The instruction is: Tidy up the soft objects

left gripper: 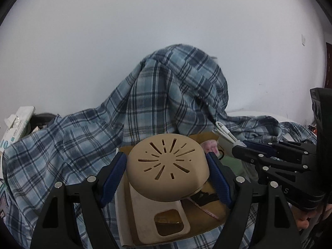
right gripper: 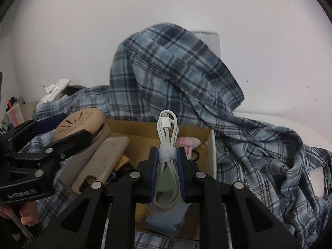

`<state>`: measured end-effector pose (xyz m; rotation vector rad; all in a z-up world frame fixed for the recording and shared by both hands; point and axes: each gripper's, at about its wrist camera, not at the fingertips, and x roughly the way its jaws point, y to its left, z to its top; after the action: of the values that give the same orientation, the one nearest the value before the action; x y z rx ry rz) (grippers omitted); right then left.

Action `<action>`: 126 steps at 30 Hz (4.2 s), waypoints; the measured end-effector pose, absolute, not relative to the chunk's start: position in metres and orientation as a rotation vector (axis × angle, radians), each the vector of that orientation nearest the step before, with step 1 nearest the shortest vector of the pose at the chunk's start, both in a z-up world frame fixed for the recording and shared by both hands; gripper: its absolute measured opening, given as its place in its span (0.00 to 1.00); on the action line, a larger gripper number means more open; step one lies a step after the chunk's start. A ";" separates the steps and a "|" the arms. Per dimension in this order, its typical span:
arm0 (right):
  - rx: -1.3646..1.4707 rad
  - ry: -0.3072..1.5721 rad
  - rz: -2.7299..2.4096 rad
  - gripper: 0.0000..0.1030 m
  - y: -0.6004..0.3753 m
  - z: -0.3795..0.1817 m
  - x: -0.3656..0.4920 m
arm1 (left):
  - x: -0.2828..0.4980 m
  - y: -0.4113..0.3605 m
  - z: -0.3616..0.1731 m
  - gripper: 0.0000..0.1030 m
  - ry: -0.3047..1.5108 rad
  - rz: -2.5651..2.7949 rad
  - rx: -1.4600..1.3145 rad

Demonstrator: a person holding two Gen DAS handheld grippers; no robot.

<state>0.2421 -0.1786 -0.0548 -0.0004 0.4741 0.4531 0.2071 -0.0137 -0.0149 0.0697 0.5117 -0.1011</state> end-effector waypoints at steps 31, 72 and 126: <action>0.005 0.333 0.387 0.63 -0.199 -0.022 0.210 | 0.173 -0.013 0.018 0.85 0.313 -0.042 0.065; -0.058 0.005 0.308 1.00 -0.239 -0.046 0.048 | 0.009 -0.021 0.006 1.00 0.039 0.021 0.091; -0.036 0.004 0.309 1.00 -0.246 -0.046 0.050 | 0.018 -0.013 0.003 1.00 0.070 0.050 0.028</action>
<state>0.0497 -0.2456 -0.0464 -0.0359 0.0043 0.3089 0.0177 -0.0134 0.0031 0.0284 0.0701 0.0504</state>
